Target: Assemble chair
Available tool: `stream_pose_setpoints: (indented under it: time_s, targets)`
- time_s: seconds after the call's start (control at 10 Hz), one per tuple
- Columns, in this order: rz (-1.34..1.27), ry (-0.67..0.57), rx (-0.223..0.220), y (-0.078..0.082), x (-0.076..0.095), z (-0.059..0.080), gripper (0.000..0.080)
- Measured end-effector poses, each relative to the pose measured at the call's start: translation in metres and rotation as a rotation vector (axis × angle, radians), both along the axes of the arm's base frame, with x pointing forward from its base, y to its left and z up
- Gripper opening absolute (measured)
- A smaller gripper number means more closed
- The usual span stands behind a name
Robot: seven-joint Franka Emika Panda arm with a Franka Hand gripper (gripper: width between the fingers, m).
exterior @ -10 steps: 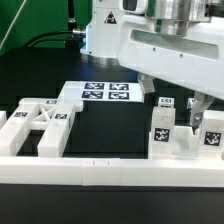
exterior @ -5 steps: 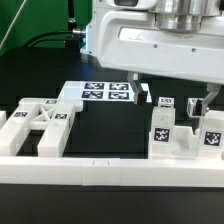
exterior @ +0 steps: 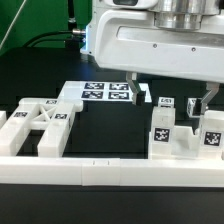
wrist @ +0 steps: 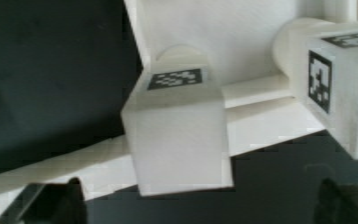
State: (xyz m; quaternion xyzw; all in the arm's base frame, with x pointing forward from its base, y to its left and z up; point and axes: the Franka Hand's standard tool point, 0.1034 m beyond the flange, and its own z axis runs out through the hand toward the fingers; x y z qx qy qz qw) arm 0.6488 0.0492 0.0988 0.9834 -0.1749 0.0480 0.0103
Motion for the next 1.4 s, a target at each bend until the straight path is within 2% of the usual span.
stream_pose_setpoints:
  time_s: [0.1,0.2,0.5,0.6,1.0,1.2,1.4]
  targets:
    - [0.054,-0.018,-0.004,-0.002,0.002,0.003,0.0648]
    - [0.058,-0.024,0.002,0.001,-0.003,0.006,0.0648]
    - [0.029,-0.053,0.066,0.001,-0.029,0.014,0.0648]
    - [0.003,-0.050,0.083,0.002,-0.033,0.012,0.0648]
    - [-0.016,-0.059,0.087,0.004,-0.034,0.010,0.0648]
    - [-0.021,-0.076,0.113,0.012,-0.047,0.000,0.0648]
    - [-0.034,-0.086,0.119,0.008,-0.047,-0.001,0.0648]
